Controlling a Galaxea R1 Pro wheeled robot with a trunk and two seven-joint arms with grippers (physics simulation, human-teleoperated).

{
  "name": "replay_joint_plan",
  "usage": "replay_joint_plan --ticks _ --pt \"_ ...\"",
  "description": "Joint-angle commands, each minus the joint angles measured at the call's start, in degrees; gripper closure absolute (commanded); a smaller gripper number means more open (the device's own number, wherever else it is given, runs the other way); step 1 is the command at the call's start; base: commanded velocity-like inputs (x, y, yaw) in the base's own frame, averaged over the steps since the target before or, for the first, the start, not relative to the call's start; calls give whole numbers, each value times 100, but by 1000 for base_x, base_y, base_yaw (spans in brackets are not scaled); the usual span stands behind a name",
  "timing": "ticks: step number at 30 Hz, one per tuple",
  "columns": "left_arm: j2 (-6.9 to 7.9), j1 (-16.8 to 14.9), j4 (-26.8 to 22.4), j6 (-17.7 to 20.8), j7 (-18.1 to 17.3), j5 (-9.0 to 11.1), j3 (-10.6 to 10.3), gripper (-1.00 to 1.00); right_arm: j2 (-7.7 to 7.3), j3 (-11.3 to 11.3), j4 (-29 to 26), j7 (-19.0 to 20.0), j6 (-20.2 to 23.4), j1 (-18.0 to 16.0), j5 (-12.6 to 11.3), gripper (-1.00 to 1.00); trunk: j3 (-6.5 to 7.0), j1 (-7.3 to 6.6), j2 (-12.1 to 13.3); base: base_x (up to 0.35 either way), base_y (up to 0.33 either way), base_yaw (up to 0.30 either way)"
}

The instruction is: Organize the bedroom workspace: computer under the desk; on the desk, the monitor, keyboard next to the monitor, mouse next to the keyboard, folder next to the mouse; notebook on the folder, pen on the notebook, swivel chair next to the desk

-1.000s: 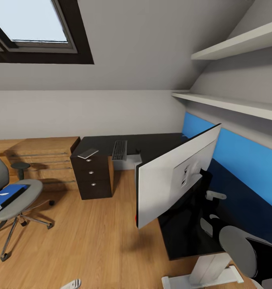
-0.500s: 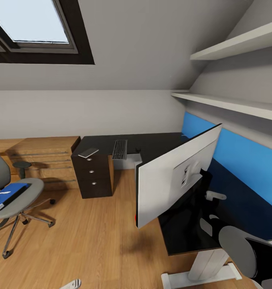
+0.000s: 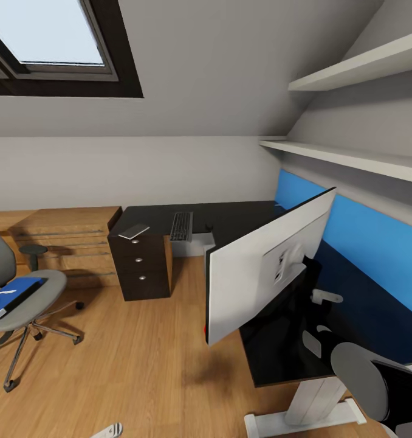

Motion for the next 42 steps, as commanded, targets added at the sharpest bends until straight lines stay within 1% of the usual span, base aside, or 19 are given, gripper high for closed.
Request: replay_joint_plan --ticks 1,7,15,19,36,42 --pt "-4 2 -15 34 29 61 6 -100 0 -29 2 -29 -14 -8 79 100 -5 0 -5 0 0 0" --pt "-3 2 -15 28 28 61 0 -100 5 -29 5 -30 -15 -8 79 100 -5 0 -5 0 -56 0" --pt "-3 2 -12 32 28 61 -2 -100 99 -29 5 -30 -10 -8 85 100 -5 0 -5 0 -193 0" --pt "-3 2 -7 34 28 61 -1 -100 119 -29 5 -36 8 -8 81 100 -6 0 -5 0 -160 37" --pt "-3 2 95 35 36 57 -2 -100 138 -37 5 -39 0 -8 79 100 -63 0 -5 0 -21 216" --pt "-3 2 114 35 37 52 -2 -100 133 -37 5 -39 -5 -8 79 100 -70 0 -5 0 -3 65"
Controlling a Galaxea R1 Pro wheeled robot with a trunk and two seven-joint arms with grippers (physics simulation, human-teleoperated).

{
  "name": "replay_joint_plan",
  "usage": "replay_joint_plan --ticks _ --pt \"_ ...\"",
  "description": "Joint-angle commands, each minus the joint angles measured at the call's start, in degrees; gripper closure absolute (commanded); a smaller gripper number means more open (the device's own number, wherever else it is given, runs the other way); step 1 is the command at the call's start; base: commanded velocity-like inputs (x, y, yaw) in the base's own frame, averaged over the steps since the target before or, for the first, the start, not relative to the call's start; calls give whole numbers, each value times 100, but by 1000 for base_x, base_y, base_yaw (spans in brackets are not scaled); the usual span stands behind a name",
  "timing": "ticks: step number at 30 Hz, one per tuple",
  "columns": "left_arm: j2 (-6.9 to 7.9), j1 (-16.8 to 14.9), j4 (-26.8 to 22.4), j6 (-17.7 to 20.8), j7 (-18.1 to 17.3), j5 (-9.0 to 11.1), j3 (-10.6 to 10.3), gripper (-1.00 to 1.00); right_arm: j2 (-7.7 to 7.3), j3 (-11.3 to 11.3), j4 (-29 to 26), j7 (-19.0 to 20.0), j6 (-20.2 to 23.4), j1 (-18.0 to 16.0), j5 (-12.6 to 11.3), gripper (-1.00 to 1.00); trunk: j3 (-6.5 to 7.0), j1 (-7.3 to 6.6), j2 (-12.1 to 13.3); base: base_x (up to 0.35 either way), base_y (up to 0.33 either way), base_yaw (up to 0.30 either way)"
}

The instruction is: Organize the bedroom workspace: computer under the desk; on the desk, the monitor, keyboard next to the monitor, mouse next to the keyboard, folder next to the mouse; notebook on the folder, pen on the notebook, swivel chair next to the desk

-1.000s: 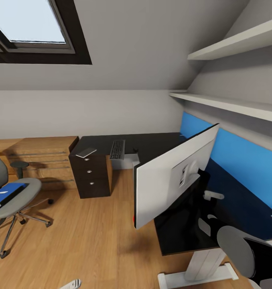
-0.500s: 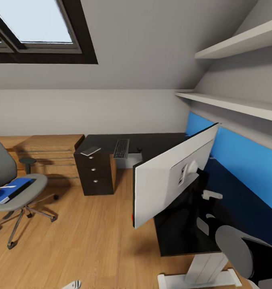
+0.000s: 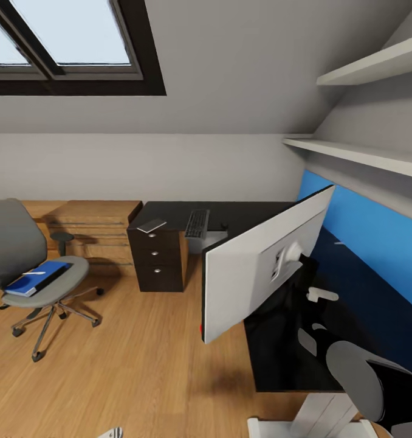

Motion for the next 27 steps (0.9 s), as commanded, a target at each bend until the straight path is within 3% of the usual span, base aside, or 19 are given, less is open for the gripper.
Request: replay_joint_plan --ticks 1,10,27 --pt "-4 0 -14 33 30 60 6 -100 2 -131 106 -15 11 -2 177 100 -7 2 -3 0 -47 14" --pt "-4 0 -13 34 30 60 13 -100 1 -135 106 -15 10 -2 177 100 -7 2 -3 0 -131 3" --pt "5 0 29 36 36 67 32 -100 -12 -132 106 -6 2 -2 202 100 -7 2 -3 2 -10 0"
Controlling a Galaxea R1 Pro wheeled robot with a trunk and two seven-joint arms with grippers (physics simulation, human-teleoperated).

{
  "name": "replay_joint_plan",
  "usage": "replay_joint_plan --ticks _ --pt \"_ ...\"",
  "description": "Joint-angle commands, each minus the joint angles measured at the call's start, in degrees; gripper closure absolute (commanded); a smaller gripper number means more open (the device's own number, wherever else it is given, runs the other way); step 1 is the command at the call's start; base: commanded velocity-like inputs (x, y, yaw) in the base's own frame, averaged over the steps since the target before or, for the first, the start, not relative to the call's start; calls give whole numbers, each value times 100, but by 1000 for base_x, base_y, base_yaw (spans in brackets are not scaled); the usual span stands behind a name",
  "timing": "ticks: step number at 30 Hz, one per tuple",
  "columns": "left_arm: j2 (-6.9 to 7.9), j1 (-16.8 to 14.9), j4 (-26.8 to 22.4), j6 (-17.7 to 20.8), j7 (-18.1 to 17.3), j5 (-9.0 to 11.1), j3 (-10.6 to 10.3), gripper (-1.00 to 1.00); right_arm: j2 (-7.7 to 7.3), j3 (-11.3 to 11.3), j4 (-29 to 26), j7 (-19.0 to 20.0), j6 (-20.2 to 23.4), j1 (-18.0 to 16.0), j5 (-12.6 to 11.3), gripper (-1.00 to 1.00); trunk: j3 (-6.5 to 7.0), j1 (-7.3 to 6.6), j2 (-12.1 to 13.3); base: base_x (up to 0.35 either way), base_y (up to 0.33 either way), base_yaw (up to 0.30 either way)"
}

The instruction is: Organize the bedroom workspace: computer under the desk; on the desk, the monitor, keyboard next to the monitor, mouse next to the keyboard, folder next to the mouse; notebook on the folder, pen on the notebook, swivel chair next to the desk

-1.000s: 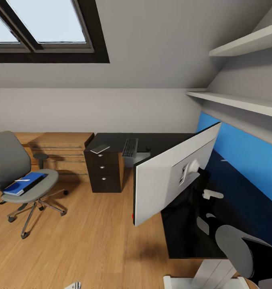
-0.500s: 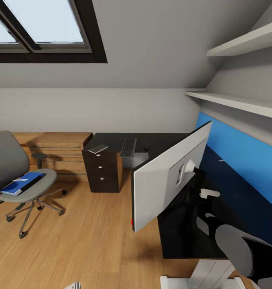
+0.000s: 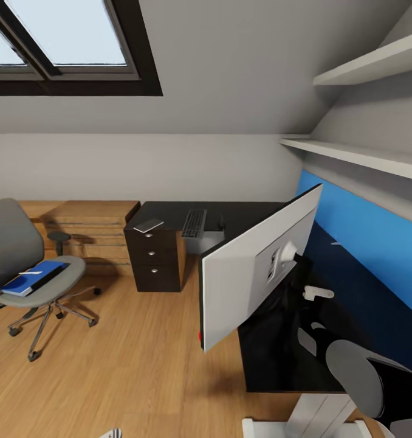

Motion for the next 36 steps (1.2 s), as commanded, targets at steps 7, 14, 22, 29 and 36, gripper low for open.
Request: replay_joint_plan --ticks 7,14,22,29,36 --pt "-4 2 -17 37 33 62 24 -100 -27 29 21 -193 -26 54 -197 100 -7 5 -3 106 -196 0" --pt "-4 2 -17 37 33 62 26 -100 -29 29 21 -193 -25 54 -181 100 -7 5 -3 36 -261 0" --pt "-4 2 -17 37 32 62 26 -100 -24 29 22 -193 -29 54 -172 100 -7 5 -3 1 -57 0" --pt "-4 2 -17 37 29 64 30 -100 -21 29 23 -193 -33 54 -171 100 -7 5 -3 0 -72 0" --pt "-4 2 -17 37 32 64 33 -100 -20 29 22 -193 -34 54 -171 100 -7 5 -3 0 -134 0"
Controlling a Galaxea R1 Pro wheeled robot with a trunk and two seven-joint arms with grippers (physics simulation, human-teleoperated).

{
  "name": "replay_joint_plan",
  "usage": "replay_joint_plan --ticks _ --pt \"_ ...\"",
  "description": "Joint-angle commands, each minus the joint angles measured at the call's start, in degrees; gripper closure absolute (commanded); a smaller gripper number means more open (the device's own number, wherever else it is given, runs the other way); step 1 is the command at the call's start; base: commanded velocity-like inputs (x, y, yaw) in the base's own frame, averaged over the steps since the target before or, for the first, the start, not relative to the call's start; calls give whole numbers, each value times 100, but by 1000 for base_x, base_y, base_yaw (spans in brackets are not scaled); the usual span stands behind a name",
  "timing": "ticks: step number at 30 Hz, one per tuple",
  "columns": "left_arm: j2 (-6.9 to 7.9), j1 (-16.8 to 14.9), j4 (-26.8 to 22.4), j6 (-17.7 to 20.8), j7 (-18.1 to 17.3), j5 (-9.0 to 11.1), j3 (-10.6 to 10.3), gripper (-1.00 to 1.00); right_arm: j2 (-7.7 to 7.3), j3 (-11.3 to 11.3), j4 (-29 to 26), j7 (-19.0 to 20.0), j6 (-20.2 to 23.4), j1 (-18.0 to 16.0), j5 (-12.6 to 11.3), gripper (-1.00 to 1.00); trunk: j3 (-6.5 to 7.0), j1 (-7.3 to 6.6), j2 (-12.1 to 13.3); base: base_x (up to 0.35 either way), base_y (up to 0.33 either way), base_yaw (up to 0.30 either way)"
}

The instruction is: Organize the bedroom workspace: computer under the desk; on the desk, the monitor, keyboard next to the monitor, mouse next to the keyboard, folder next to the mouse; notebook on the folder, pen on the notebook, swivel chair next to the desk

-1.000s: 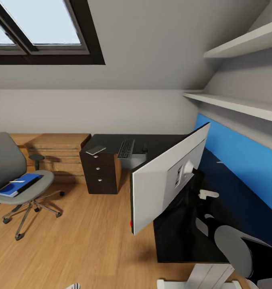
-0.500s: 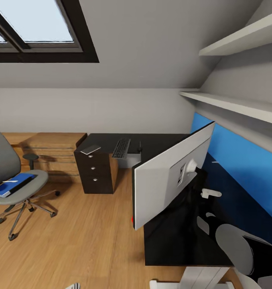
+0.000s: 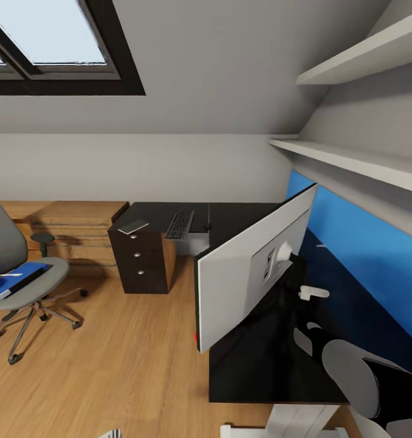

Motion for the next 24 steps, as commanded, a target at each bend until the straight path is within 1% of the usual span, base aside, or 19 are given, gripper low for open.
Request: replay_joint_plan --ticks 1,10,24 --pt "-4 2 -18 36 31 62 8 -100 -131 -19 24 -202 -15 56 -184 100 -7 3 -3 0 -35 0" --pt "-4 2 -18 36 32 62 8 -100 -131 -19 29 -202 -9 56 -184 100 -7 3 -3 0 -199 0" --pt "-4 2 -16 36 32 62 9 -100 -133 -19 27 -202 -15 56 -184 100 -7 3 -3 0 -19 0"
